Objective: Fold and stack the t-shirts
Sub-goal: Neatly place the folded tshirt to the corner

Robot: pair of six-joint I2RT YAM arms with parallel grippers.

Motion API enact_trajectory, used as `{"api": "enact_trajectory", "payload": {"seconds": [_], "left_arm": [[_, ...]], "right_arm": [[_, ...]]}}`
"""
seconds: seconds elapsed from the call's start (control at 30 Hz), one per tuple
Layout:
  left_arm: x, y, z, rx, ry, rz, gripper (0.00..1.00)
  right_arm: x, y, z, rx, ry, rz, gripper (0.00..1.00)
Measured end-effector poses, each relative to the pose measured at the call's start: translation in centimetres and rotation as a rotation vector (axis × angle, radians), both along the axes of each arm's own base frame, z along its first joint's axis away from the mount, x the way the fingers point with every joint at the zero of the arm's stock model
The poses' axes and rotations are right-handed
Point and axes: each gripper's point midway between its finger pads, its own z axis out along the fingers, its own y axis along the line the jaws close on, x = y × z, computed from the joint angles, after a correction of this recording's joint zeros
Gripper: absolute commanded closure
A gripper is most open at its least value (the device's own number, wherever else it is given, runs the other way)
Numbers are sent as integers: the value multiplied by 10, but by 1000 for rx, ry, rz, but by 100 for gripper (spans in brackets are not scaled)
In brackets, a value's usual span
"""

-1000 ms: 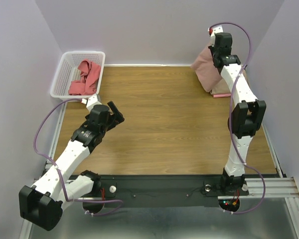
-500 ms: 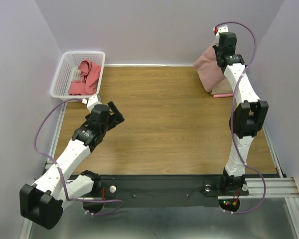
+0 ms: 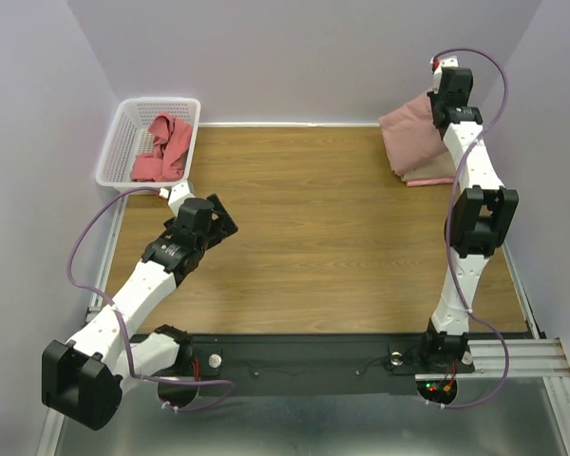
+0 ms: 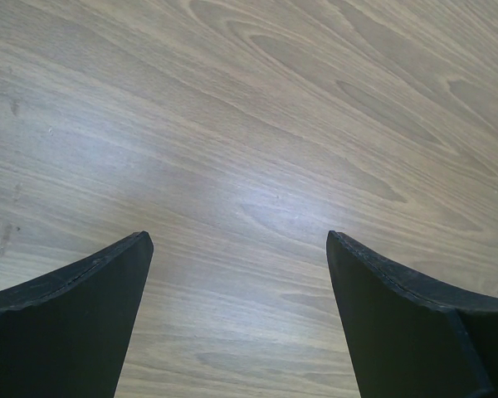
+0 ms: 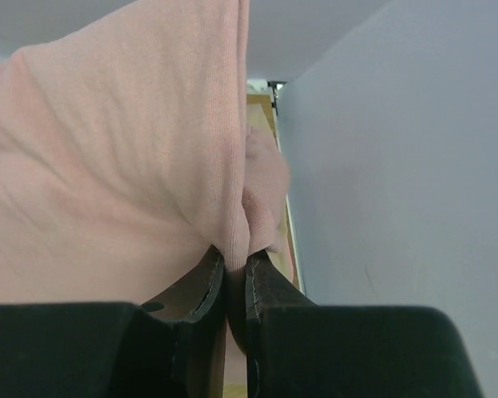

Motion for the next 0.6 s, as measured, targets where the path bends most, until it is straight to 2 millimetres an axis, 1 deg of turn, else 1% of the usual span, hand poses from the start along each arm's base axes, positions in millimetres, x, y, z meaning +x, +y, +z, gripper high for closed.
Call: {"api": "enact_trajectory", "payload": {"seconds": [0.03, 0.17, 0.27, 0.4, 0.53, 0.6], "left_arm": [[0, 0, -1, 2, 3, 0, 2], [1, 2, -6, 14, 18, 8, 2], [2, 3, -9, 20, 27, 13, 2], [2, 4, -11, 24, 35, 16, 2], [2, 3, -13, 27, 42, 15, 2], [2, 4, -15, 30, 47, 16, 2]], "right_arm": [[2, -3, -7, 1, 11, -3, 100], [10, -15, -45, 5, 78, -7, 100], [17, -25, -71, -2, 119, -21, 100], [26, -38, -81, -7, 120, -42, 99], [34, -52, -79, -4, 90, -67, 100], [35, -58, -80, -1, 85, -78, 100]]}}
